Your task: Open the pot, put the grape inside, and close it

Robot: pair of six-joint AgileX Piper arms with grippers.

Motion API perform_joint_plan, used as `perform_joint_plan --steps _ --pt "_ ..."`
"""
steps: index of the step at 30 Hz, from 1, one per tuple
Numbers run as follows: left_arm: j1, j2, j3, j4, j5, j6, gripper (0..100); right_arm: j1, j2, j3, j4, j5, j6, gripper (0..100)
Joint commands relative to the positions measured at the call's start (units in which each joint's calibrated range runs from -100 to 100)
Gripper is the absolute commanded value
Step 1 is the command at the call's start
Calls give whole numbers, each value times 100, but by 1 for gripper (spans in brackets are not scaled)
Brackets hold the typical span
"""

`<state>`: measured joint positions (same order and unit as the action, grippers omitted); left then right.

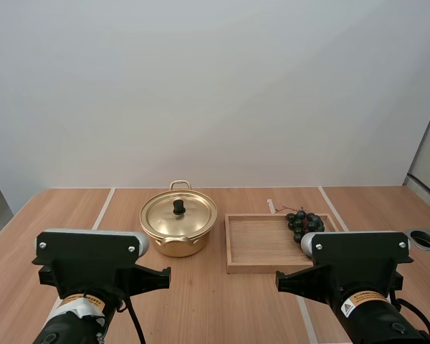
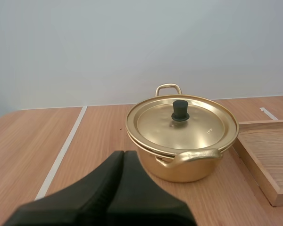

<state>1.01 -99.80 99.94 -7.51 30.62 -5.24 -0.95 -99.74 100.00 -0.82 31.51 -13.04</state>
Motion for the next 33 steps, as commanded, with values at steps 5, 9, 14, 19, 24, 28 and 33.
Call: perform_joint_plan --steps 5,9,14,19,24,28,33 --pt "-19 -20 6 7 -195 -25 0 8 -26 0 6 -40 -35 0" --pt "-19 -20 6 7 -195 -25 0 8 -26 0 6 -40 -35 0" --pt "-19 -20 6 7 -195 -25 0 8 -26 0 6 -40 -35 0" --pt "-19 -20 6 -79 -340 -15 0 8 -26 0 8 -285 -35 0" --pt "-19 -20 -245 -1 -324 67 0 8 -26 0 -329 -1206 -35 0" --pt "-19 27 -868 -227 -159 15 0 8 206 -381 -413 -1137 -35 0" --pt "-19 762 -1806 -437 808 15 0 8 1172 -1641 -129 190 0 0"
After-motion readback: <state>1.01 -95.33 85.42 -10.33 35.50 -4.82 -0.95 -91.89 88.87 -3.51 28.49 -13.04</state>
